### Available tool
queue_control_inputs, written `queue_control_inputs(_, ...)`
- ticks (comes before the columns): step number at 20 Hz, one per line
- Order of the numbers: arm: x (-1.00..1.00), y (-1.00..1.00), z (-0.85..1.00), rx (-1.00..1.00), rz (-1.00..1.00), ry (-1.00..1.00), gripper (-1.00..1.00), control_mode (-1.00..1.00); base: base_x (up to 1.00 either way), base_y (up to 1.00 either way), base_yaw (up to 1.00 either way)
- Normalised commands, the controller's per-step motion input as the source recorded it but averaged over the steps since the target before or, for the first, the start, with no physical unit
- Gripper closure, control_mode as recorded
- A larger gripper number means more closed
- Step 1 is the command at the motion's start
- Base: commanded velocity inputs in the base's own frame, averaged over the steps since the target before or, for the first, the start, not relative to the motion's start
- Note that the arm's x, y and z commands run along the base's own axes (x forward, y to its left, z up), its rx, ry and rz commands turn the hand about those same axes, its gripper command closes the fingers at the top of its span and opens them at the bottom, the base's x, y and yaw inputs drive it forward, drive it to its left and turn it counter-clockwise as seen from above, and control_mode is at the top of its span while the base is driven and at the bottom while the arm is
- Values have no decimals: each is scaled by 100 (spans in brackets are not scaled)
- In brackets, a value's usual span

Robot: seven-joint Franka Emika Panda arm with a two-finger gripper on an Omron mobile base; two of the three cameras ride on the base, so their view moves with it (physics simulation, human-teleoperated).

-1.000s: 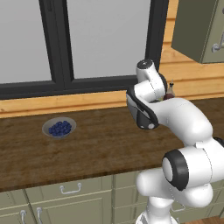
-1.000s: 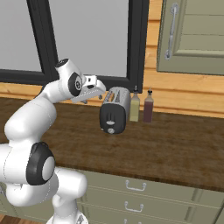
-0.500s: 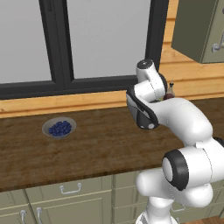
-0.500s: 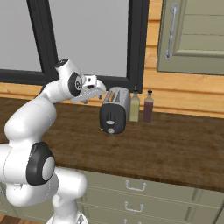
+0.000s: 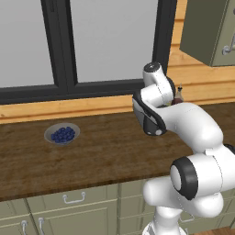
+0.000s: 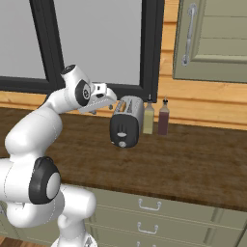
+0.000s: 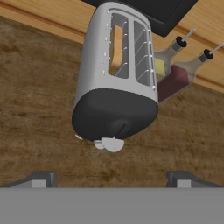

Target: Start the toaster. Once the lever pops up, take the bread to the plate on the dining counter.

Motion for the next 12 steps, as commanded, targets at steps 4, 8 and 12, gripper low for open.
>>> queue_control_inputs(4, 0, 0, 0, 0, 0, 0, -100, -100, 0, 0, 0)
queue_control_inputs(8, 0, 0, 0, 0, 0, 0, -100, -100, 0, 0, 0)
queue_control_inputs(12, 0, 0, 0, 0, 0, 0, -100, -100, 0, 0, 0)
